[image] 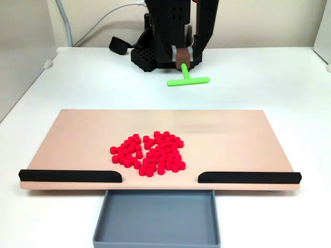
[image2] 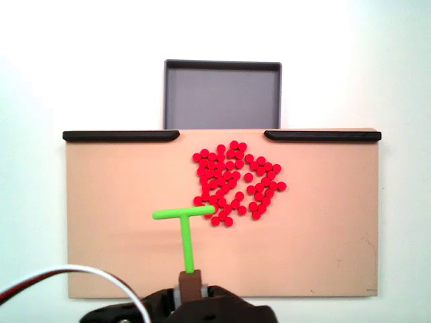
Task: Push granules from left to the grey container
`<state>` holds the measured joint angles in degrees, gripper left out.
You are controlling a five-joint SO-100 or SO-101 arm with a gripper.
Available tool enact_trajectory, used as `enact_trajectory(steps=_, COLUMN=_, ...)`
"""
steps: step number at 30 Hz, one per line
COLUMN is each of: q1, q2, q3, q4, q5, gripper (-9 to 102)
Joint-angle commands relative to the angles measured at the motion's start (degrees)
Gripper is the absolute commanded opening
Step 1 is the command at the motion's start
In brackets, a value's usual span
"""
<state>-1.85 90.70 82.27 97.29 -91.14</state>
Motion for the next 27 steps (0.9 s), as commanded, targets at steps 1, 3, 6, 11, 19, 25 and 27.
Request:
enact_trajectory(steps=1, q1=3.1, q2=2.1, q3=-0.2, q4=0.0, q5=-3.6, gripper=0)
enact_trajectory(steps=3, q1=4.0, q2=2.9, q3=-0.3, q4=0.0, q5=-3.7, gripper=0)
enact_trajectory(steps=6, q1=4.5, q2=3.9, q3=-0.3, q4=0.0, q5=-2.9, gripper=0)
enact_trajectory(steps=11, q1=4.3, q2=3.3, q3=-0.3, q4=0.0, q5=1.5, gripper=0)
enact_trajectory(steps=19, q1=4.0, q2=2.5, q3=-0.3, q4=0.0, q5=2.3, gripper=0)
enact_trajectory(steps=25, q1=4.0, q2=2.3, q3=-0.4, q4=0.1, q5=3.5, gripper=0)
enact_trajectory(steps=27, q1=4.0, q2=2.6, q3=-0.7, q4=0.1, q5=3.3, gripper=0)
